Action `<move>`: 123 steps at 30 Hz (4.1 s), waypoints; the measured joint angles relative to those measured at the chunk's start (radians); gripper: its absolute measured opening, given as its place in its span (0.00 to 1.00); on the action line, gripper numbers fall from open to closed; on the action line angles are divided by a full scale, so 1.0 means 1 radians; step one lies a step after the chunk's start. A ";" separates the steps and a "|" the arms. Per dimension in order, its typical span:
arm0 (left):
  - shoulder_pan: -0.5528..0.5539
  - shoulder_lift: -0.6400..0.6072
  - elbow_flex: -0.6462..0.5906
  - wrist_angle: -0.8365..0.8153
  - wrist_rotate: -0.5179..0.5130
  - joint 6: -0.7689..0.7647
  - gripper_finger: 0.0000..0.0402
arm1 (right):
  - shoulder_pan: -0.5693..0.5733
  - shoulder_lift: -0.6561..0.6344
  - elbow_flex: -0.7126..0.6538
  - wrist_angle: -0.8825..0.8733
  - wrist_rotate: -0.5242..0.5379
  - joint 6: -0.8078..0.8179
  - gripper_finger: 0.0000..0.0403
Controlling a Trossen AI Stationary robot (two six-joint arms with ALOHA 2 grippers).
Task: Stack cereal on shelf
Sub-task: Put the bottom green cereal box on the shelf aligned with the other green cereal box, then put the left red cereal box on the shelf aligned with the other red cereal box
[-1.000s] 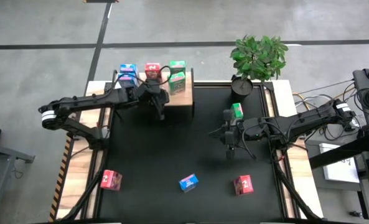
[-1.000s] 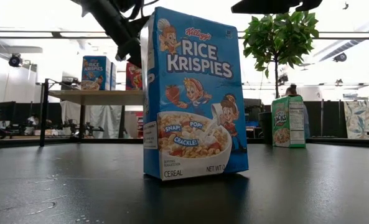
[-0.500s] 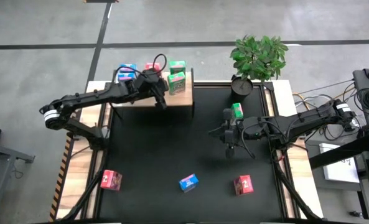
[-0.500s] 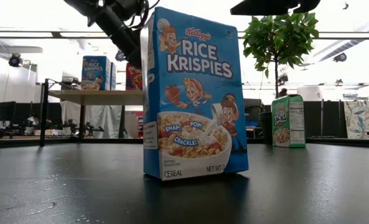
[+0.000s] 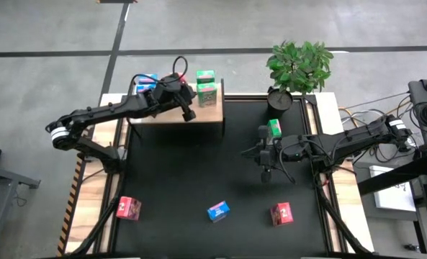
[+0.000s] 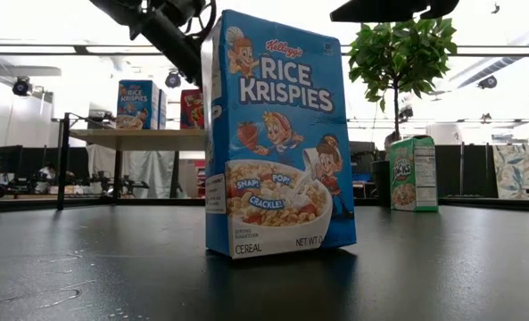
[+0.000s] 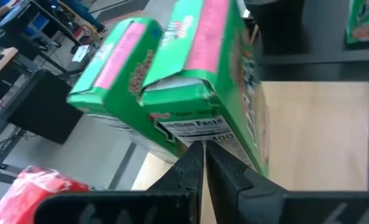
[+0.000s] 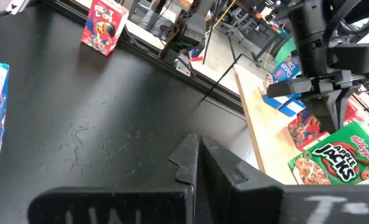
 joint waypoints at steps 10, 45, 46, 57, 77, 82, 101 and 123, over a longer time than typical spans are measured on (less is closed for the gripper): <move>-0.009 -0.004 0.000 -0.083 0.007 -0.126 0.00 | 0.000 0.000 0.000 -0.009 0.000 0.000 0.02; -0.045 0.027 -0.087 0.194 0.168 -0.233 0.00 | 0.000 0.000 0.000 -0.014 0.000 0.000 0.02; -0.050 0.031 -0.092 0.227 0.176 -0.250 0.00 | 0.000 0.000 0.000 -0.014 0.000 0.000 0.02; -0.064 0.108 -0.102 0.366 0.064 -0.323 0.00 | 0.000 0.000 0.000 -0.014 0.000 -0.001 0.02; -0.064 0.107 -0.101 0.410 0.027 -0.386 0.00 | 0.000 0.000 0.000 -0.014 0.000 -0.011 0.02; -0.065 0.107 -0.101 0.417 0.027 -0.405 0.00 | 0.000 0.000 0.000 -0.014 0.000 -0.011 0.02; -0.066 0.106 -0.100 0.459 0.027 -0.423 0.00 | 0.000 0.000 0.000 -0.014 0.000 -0.011 0.02; -0.513 -0.150 0.219 -0.704 0.080 -1.002 0.00 | 0.000 0.000 0.000 0.005 0.000 -0.046 0.02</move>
